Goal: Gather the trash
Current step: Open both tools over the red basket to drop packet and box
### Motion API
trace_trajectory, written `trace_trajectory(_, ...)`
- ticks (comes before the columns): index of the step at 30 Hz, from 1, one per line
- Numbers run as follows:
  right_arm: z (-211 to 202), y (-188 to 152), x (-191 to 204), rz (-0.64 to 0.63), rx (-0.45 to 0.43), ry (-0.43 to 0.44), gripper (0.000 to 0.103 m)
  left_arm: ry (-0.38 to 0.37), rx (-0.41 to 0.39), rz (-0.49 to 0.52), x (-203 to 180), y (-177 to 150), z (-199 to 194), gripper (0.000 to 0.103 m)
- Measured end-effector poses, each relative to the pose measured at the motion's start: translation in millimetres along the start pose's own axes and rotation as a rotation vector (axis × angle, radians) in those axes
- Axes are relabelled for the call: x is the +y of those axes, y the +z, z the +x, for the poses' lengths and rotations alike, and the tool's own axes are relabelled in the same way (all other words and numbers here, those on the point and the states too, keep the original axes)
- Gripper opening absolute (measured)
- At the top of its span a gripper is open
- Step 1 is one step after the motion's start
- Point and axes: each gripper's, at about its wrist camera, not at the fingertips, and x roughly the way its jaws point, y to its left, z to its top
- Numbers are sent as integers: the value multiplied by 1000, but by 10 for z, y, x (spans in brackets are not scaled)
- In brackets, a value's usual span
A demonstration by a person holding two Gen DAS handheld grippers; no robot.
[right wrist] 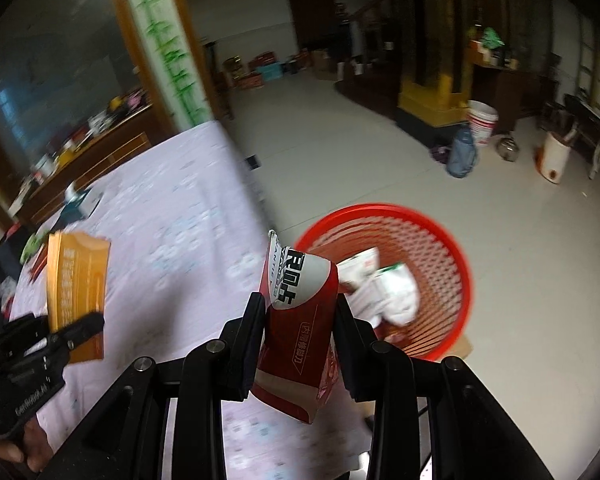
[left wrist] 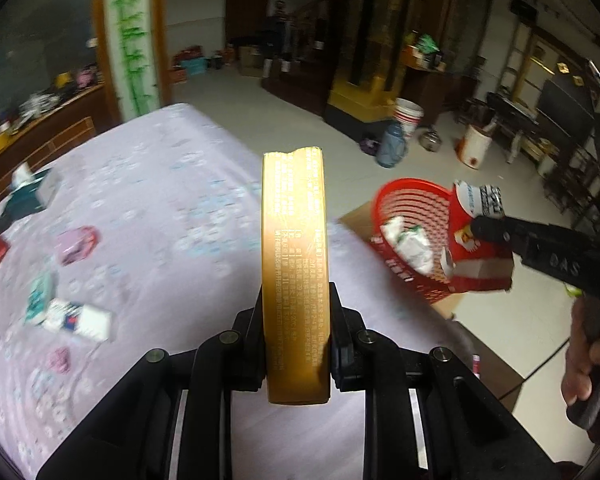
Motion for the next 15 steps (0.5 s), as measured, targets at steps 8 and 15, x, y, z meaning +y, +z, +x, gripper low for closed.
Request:
trace_trajectory(8,-67,246,-561,73,-18,-32,37,-127,40,34,-620,402,454,22)
trace_trajectory(15,13,432,-951,131,-18,-39,39,-174,75,41,-1011,658,894,22)
